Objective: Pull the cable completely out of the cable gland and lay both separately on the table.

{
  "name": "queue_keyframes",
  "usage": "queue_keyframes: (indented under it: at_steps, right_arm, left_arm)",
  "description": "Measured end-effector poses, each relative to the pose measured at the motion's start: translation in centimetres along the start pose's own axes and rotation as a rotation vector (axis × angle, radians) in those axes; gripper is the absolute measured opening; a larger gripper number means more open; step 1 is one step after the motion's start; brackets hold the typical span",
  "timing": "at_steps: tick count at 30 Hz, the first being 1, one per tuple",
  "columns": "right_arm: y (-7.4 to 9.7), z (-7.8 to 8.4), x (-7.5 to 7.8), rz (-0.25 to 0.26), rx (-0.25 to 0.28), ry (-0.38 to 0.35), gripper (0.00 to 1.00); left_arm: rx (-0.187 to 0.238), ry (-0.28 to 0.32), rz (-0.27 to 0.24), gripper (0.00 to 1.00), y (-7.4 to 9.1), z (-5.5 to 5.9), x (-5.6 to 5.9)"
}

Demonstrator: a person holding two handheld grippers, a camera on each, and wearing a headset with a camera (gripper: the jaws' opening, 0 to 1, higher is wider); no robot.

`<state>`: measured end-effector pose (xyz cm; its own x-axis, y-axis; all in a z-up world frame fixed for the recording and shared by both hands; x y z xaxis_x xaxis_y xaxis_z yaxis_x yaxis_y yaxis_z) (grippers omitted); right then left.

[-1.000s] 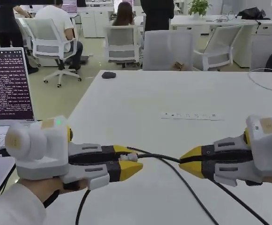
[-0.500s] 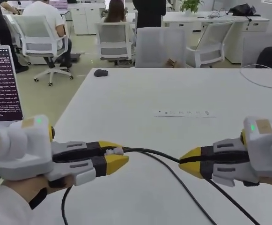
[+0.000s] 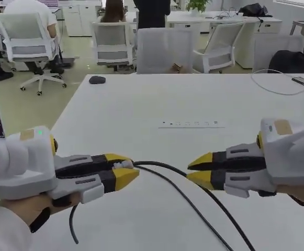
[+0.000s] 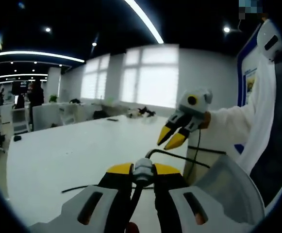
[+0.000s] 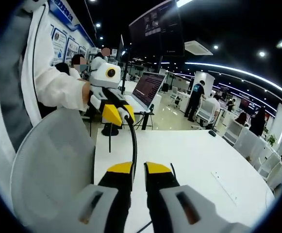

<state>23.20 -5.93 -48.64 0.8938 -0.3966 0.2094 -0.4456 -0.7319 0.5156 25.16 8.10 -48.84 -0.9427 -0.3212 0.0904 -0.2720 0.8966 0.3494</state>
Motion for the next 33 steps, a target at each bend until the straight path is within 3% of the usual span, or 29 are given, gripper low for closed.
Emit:
queue_keyframes:
  at_steps: [5,13,20,33]
  right_arm:
    - [-0.4,-2.1,-0.3,-0.027,0.055,0.023,0.11]
    - [-1.9,-2.4,-1.4,-0.072,0.013,0.077,0.12]
    - [-2.7,-2.4,-1.6,-0.093,-0.035,0.135,0.03]
    - [-2.4,-2.1,-1.5,-0.089,-0.029,0.160,0.03]
  left_arm:
    - [-0.006,-0.027,0.038,0.17,-1.3,-0.2,0.9]
    - [-0.004,-0.058,0.062,0.17,-2.3,-0.9,1.6]
    - [-0.016,-0.063,0.069,0.17,-2.4,-0.8,1.8]
    - [-0.020,-0.088,0.067,0.17,-2.5,-0.9,1.9]
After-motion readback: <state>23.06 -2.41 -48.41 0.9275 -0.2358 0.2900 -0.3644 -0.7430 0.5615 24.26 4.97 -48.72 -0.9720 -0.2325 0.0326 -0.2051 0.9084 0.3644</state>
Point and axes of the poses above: the centre of the closed fingertips' face, and the gripper's own axes: y roughly backward along the fingers, x roughly to its right, z roughly out of its underside, the point moved 4 cm from there along y, roughly backward along the fingers, and after that the axes turned 10 degrees about -x, right-handed, at the moved point
